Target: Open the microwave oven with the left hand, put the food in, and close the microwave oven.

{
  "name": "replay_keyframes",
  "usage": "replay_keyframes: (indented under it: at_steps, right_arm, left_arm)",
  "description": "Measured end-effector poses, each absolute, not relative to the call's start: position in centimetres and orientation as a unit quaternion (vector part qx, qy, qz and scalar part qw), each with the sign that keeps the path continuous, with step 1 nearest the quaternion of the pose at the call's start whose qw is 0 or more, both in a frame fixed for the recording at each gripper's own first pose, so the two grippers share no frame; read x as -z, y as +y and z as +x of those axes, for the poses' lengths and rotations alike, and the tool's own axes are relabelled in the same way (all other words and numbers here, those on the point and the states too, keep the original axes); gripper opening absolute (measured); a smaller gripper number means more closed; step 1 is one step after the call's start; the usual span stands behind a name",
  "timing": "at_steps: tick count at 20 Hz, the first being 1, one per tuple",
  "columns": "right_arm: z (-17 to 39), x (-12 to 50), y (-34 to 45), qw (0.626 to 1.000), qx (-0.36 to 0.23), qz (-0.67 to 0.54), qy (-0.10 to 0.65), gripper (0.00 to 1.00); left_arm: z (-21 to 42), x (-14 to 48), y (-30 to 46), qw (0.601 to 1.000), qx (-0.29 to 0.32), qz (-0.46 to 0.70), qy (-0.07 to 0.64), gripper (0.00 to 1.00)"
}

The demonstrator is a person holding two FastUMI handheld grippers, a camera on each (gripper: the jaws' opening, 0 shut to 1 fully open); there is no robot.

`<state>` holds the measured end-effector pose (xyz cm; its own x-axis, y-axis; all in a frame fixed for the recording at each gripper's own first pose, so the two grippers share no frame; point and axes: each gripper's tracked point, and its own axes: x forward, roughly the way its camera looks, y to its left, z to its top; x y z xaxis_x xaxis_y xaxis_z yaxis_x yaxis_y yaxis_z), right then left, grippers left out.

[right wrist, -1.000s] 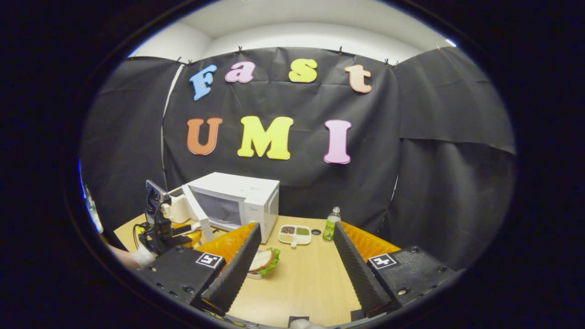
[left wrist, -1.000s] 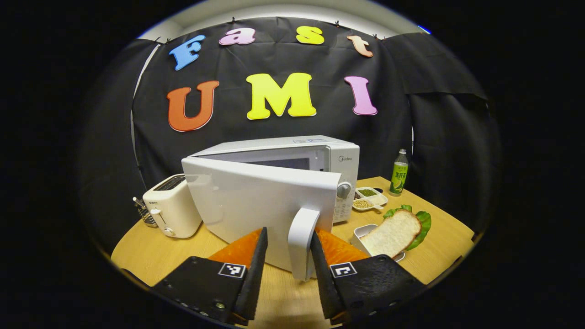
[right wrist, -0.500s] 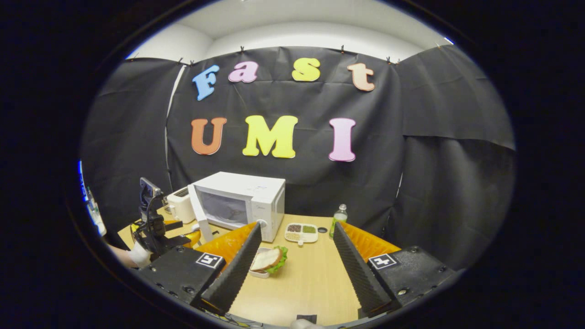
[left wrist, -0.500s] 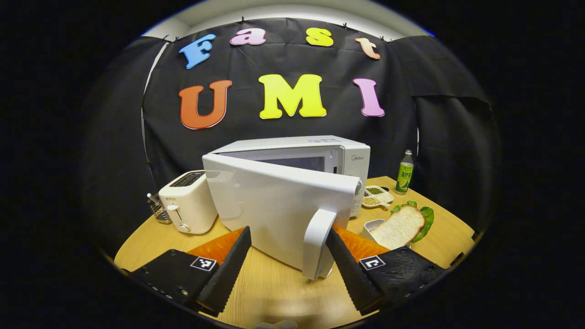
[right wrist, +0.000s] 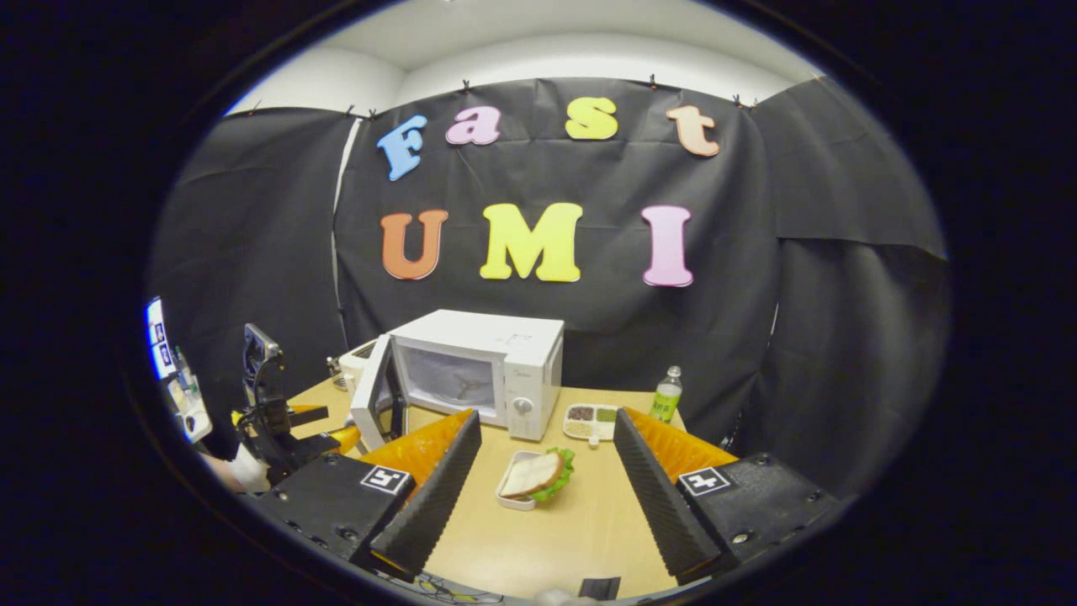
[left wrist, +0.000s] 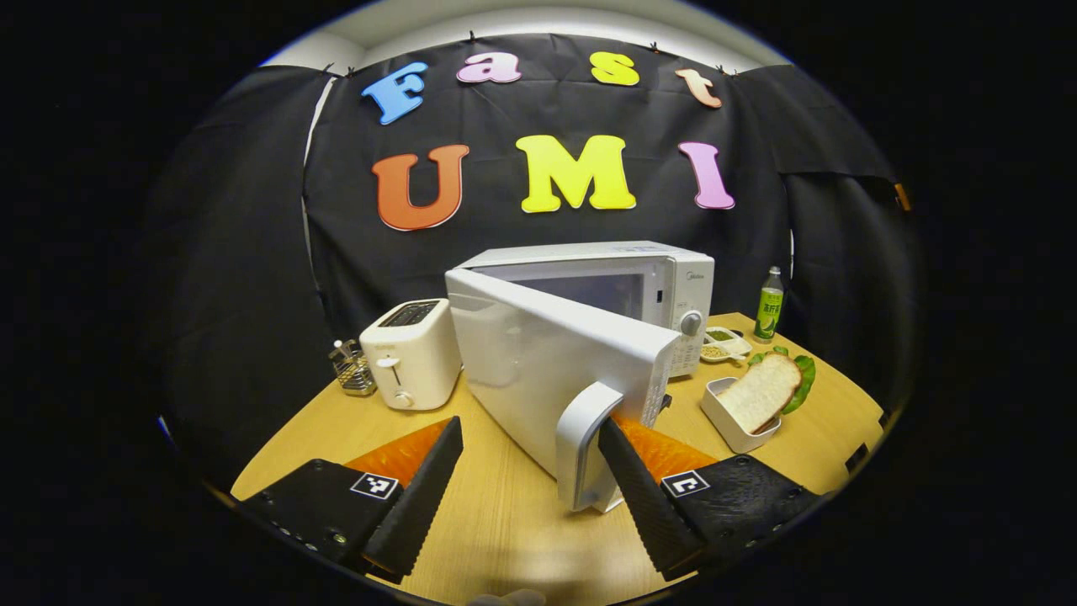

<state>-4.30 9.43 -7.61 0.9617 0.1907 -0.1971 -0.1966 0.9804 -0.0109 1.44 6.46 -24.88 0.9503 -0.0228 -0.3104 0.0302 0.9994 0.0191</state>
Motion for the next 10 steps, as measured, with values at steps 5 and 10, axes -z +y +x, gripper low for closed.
replay_keyframes:
  at_steps: [5,10]
  right_arm:
    - [-4.2,8.5,11.4,0.987,-0.121,-0.012,0.107,0.96]
    - [-3.9,9.2,12.8,0.984,-0.138,-0.01,0.113,1.0]
  left_arm:
    - [-0.9,25.2,11.4,0.985,-0.026,0.027,0.167,0.97]
    - [-2.2,25.7,15.9,0.982,-0.059,0.042,0.173,0.97]
